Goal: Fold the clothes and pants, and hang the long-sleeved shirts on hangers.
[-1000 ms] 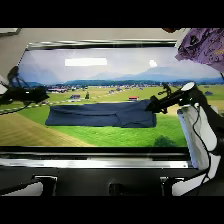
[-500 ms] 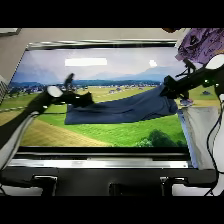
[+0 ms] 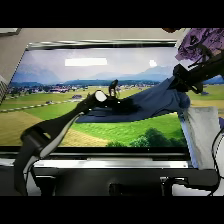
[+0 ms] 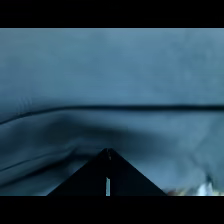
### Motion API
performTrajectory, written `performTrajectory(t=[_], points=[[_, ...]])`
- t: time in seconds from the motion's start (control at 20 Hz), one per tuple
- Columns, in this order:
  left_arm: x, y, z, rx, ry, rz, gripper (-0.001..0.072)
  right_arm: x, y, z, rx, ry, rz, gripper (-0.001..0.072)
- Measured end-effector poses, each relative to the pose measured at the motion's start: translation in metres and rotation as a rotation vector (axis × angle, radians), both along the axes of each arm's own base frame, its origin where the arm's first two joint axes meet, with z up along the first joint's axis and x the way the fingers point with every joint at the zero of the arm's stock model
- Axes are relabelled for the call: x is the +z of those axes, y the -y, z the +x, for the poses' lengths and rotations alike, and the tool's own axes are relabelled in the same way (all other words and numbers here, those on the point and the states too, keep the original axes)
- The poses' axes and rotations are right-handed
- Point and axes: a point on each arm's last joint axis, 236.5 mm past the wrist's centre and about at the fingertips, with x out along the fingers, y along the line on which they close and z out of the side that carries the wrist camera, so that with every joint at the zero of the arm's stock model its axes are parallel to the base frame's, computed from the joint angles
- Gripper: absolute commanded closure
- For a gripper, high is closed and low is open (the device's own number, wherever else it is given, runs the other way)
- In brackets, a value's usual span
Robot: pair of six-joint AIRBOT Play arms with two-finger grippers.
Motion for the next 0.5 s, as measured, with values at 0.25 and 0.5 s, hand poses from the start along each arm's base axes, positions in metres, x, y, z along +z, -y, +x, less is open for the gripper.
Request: performTrajectory(t=[0.25, 0.5], points=[[-0.002, 0.053, -0.01, -0.008, -0.051, -0.081, 0.069, 0.02, 0.002, -0.008, -0.004, 0.003, -0.016, 0.0682], [0.002, 0.057, -0.006, -0.017, -0.091, -0.113, 0.0692, 0.03, 0.003, -0.011, -0.01, 0.008, -0.019, 0.0682]])
